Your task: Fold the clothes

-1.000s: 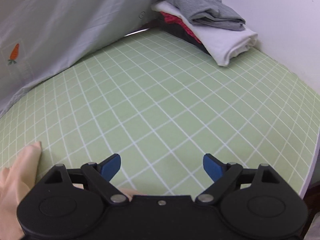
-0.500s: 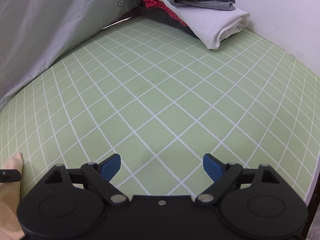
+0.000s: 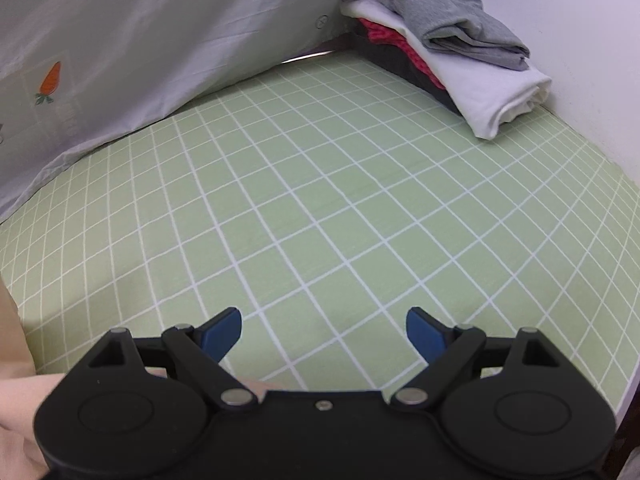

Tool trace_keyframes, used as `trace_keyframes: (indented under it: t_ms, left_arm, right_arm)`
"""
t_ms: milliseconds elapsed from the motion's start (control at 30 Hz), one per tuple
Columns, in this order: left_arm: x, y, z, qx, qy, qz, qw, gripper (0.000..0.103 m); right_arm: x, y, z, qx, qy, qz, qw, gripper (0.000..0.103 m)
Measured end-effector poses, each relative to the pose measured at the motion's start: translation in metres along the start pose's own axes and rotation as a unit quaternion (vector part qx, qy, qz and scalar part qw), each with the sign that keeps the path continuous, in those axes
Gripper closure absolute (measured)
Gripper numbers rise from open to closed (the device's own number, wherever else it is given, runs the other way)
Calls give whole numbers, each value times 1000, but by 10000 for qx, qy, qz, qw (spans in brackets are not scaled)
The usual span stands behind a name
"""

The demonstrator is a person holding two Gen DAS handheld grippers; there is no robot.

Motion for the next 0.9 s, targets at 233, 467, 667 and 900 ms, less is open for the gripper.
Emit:
trace_keyframes:
  t_ms: [233, 467, 667, 900]
  left_arm:
    - [42, 97, -24, -960, 201, -1551, 9830, 96]
    - [58, 113, -23, -1105, 352, -1763, 9775, 86]
    - [47, 115, -34, -1246, 220, -1777, 9759, 79]
    - [21, 156, -66, -1871, -441, -2045, 9598, 56]
  right_arm:
    - [2, 63, -18, -711, -113, -782, 9943, 13]
    - [5, 128, -33, -1579, -55, -1343, 9783, 15]
    - [20, 183, -31, -2447, 593, -1273, 9594, 26]
    - [38, 212, -20, -2644, 1139, -1323, 9485, 34]
Point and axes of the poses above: each gripper's, at about its wrist camera, not at the fingertips, and z roughly the way its jaws point, y to its left, x to its underside, the point moved 6 cm from there along z, roughly the way its jaws point
